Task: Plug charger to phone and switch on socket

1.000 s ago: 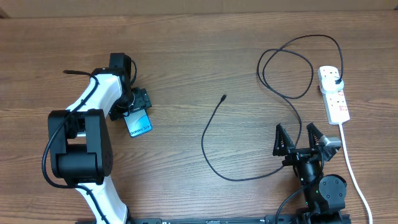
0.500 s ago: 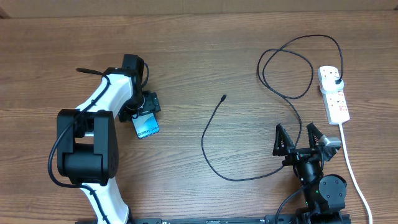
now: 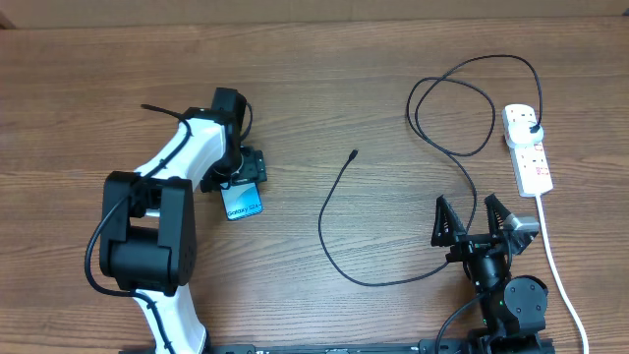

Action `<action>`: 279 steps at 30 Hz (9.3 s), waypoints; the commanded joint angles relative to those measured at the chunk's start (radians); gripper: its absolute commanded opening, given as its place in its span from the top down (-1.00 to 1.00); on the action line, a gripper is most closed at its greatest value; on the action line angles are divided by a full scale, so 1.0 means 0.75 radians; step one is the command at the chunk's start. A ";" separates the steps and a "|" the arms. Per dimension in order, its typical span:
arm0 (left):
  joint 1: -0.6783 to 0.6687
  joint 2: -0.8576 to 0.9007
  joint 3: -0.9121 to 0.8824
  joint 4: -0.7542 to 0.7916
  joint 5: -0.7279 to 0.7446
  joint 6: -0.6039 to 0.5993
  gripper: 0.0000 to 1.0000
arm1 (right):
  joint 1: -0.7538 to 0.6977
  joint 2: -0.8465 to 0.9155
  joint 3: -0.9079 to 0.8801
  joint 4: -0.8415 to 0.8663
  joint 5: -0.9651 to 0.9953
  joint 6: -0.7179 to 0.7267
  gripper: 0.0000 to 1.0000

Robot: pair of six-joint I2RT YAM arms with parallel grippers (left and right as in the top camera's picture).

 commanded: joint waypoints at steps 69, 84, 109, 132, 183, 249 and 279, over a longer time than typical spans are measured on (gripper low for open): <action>-0.123 0.054 -0.061 0.008 0.012 0.084 -0.64 | -0.003 -0.009 -0.014 0.008 -0.006 0.000 -1.00; -0.115 0.054 -0.024 -0.018 0.016 0.046 -0.53 | -0.003 -0.009 -0.014 0.008 -0.006 0.000 -1.00; -0.107 0.047 0.546 -0.410 0.311 0.044 -0.52 | -0.003 -0.009 -0.014 0.008 -0.006 0.000 -1.00; -0.113 0.047 0.546 -0.482 0.491 0.044 -0.22 | -0.003 -0.009 -0.014 0.008 -0.006 0.000 -1.00; -0.019 0.047 0.546 -0.486 1.457 -0.787 -0.04 | -0.003 -0.009 -0.014 0.008 -0.006 0.000 -1.00; 0.105 0.047 0.546 -0.481 1.573 -1.109 -0.12 | -0.003 -0.009 -0.014 0.008 -0.006 0.000 -1.00; 0.104 0.047 0.546 -0.481 1.468 -1.143 -0.16 | -0.003 -0.009 -0.014 0.008 -0.006 0.000 -1.00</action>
